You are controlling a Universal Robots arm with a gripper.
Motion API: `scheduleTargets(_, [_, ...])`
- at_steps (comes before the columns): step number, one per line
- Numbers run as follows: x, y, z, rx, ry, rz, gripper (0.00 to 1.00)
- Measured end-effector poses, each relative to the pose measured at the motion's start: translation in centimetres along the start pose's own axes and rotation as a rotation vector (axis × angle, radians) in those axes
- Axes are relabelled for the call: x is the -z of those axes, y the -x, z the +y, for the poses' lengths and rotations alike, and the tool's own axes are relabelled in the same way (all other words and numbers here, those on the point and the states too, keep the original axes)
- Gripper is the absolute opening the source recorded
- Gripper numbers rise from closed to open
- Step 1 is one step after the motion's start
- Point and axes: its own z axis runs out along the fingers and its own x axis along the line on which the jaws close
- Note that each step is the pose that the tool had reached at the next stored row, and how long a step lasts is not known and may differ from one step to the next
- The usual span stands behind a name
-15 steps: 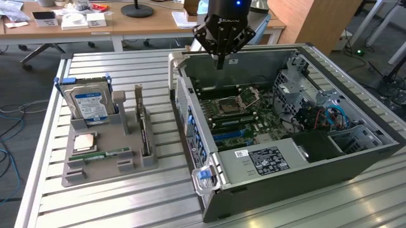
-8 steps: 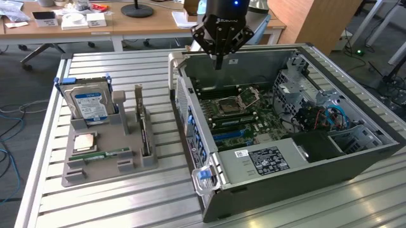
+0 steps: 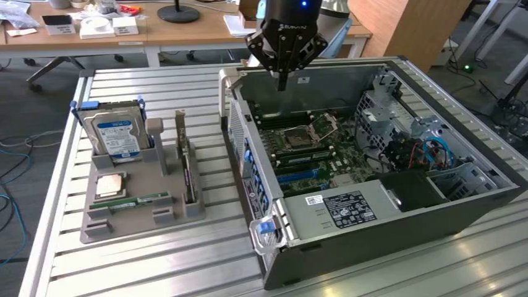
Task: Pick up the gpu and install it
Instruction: 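Reach for the gpu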
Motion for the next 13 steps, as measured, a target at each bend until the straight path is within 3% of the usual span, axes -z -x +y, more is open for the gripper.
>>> scheduleTargets(13, [0.01,-0.41,-0.03,0.0,0.0,0.0,0.11])
